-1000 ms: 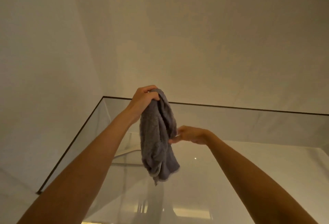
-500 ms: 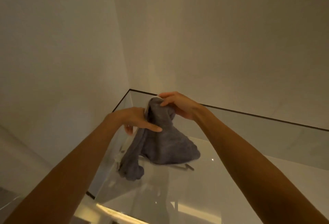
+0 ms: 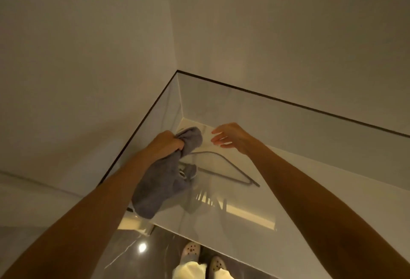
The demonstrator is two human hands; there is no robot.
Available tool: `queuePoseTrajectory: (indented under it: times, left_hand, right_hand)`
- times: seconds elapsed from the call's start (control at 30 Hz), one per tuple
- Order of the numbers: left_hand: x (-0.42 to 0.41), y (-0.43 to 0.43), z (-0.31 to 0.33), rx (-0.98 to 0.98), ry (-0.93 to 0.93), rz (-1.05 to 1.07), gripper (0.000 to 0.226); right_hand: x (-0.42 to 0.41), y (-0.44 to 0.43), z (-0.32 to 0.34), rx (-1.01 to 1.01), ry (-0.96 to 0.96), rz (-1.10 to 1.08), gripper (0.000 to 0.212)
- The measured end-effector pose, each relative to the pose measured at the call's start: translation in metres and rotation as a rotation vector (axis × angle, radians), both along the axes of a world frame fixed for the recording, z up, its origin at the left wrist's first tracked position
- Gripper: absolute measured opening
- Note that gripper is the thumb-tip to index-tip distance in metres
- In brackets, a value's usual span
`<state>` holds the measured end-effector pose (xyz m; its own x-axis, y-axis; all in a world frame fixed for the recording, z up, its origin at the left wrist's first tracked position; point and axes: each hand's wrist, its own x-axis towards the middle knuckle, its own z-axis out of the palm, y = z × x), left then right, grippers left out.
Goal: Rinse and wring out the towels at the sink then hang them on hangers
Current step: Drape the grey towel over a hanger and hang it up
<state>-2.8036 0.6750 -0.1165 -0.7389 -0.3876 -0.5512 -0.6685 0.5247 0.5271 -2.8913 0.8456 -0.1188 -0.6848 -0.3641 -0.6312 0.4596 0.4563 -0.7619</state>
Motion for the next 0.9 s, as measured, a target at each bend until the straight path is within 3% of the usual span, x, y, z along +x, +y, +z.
queuePoseTrajectory:
  times: [0.07,0.2,0.27,0.37,0.43,0.47,0.53,0.6,0.7,0.77,0.83,0.9]
  left_hand:
    - [-0.011,-0.002,-0.017,-0.011,-0.005,-0.034,0.029]
    - [-0.031,0.002,-0.065,0.051,-0.006,-0.086,0.039]
    - [-0.038,0.010,-0.089,0.074,-0.002,-0.118,0.034]
    - [-0.063,0.022,-0.136,0.198,0.043,-0.092,0.005]
    - [-0.079,0.031,-0.161,0.311,-0.008,-0.103,0.009]
    - [-0.086,0.033,-0.177,0.311,-0.026,-0.132,0.027]
    - [-0.095,0.034,-0.207,0.111,-0.017,-0.195,0.055]
    - [-0.091,0.030,-0.224,-0.058,-0.034,-0.267,0.063]
    - [-0.068,0.020,-0.252,-0.168,-0.286,-0.614,0.096]
    - [-0.052,0.014,-0.269,-0.337,-0.436,-0.738,0.113]
    - [-0.043,0.012,-0.281,-0.506,-0.405,-0.692,0.108]
    - [-0.045,0.010,-0.282,-0.532,-0.330,-0.606,0.091]
  right_hand:
    - [-0.006,-0.002,-0.024,0.089,-0.001,0.002,0.027]
    - [-0.021,0.003,-0.093,0.312,0.011,0.005,0.012]
    - [-0.025,0.011,-0.131,0.437,0.022,0.042,0.019]
    - [-0.035,0.026,-0.181,0.591,0.090,0.143,0.019]
    - [-0.040,0.036,-0.208,0.634,0.157,0.143,0.030]
    - [-0.042,0.040,-0.222,0.650,0.188,0.142,0.035]
    - [-0.049,0.044,-0.250,0.695,0.191,0.203,0.047]
    - [-0.055,0.044,-0.269,0.721,0.162,0.270,0.056]
    - [-0.058,0.041,-0.290,0.769,0.141,0.306,0.055]
    - [-0.056,0.039,-0.301,0.836,0.171,0.330,0.051]
    - [-0.055,0.042,-0.308,0.856,0.170,0.329,0.050]
    - [-0.055,0.048,-0.309,0.814,0.132,0.351,0.051]
